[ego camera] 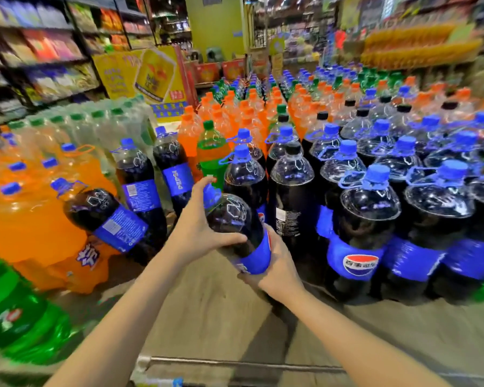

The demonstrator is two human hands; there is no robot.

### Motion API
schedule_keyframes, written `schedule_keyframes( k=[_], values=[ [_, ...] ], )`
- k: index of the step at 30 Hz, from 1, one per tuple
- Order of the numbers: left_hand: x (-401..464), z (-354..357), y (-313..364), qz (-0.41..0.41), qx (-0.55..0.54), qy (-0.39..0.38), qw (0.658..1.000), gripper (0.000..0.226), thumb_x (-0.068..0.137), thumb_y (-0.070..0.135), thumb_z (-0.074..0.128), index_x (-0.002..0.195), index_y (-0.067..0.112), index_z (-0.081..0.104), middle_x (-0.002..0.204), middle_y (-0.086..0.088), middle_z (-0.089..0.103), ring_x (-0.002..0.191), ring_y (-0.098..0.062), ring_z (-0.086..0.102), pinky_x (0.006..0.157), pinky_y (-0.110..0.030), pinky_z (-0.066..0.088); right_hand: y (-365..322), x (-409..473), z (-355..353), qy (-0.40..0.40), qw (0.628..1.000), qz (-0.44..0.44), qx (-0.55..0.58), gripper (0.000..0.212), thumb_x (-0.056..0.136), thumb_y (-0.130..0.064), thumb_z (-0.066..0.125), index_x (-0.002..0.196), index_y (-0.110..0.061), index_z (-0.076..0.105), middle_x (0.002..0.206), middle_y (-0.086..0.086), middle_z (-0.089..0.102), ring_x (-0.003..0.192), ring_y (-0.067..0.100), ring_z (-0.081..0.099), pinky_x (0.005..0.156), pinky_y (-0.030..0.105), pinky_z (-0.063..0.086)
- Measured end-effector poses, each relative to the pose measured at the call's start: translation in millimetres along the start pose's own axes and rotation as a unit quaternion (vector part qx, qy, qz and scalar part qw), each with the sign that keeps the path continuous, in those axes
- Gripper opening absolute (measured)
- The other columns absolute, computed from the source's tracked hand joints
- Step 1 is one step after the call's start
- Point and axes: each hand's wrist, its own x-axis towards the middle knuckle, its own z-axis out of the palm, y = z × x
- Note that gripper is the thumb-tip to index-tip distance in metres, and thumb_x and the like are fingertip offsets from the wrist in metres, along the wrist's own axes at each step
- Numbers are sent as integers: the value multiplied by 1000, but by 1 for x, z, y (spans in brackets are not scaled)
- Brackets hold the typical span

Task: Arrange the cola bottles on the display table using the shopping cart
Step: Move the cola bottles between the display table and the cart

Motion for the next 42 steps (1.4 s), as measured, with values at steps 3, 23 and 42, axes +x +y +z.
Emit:
schedule_keyframes(
  k=[3,23,42],
  values=[
    [7,18,17,25,-20,-13,999,115,51,38,96,143,29,28,129,17,49,116,-4,51,99,-11,38,9,-11,-16,-11,999,11,-32,111,56,-50,87,147,-25,29,147,-9,37,136,10,35,113,36,33],
    [-36,133,6,91,-140,32,985,138,53,50,87,151,45,-9,163,4,2,152,-25,5,122,-46,16,-13,-20,-177,149,913,-27,-378,107,73,-44,79,151,-39,6,160,4,-6,147,29,1,116,45,23],
    [-35,194,-8,4,-151,-42,988,142,63,22,93,154,27,-16,153,18,15,139,8,18,105,-3,19,24,-16,-162,250,904,-116,-326,88,76,-33,78,145,-29,23,156,10,4,146,29,6,115,44,22]
  ],
)
